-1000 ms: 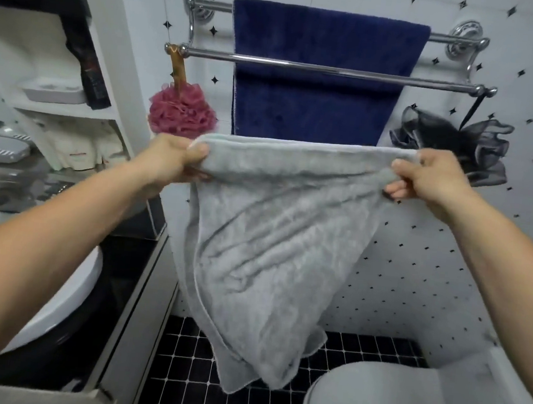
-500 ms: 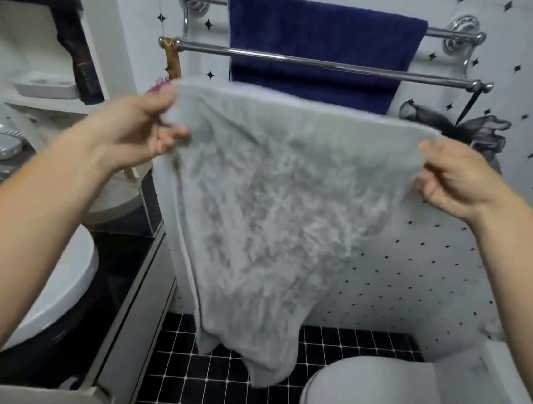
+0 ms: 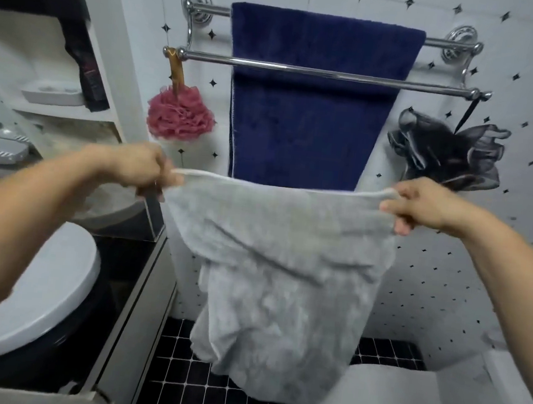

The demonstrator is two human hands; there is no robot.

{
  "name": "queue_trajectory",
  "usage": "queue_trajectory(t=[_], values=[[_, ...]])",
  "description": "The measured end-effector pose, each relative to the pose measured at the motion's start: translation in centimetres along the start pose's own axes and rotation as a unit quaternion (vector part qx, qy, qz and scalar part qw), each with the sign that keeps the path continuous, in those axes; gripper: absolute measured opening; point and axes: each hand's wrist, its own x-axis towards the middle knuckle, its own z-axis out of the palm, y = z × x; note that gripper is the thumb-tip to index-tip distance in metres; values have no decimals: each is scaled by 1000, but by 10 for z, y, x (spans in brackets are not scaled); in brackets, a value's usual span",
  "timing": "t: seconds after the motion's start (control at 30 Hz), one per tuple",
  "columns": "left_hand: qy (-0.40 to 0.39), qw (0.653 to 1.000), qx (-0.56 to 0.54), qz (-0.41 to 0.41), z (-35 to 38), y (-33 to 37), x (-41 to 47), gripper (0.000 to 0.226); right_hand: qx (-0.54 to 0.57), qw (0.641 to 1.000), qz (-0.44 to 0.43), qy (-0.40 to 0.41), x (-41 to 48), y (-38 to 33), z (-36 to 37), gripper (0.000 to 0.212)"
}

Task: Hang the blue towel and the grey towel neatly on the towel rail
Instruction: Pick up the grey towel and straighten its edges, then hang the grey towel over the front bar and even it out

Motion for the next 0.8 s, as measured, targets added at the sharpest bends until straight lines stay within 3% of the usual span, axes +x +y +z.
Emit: queue_trajectory(t=[0.07,0.13,0.53,0.7,0.8], values=[[-26,991,127,-27,15,-1,8,39,-91,996,3,2,0,1,10,29],[-1,991,134,-29,22,0,13,39,-96,995,-11,12,5,-2,15,24],[59,998,23,-26,29,-1,9,33,-20,999,7,42,17,16,8,20],[75,993,-95,-15,31,2,9,29,4,997,16,71,24,21,4,23],[104,972,-209,-18,40,3,12,25,60,992,21,107,30,24,9,35]])
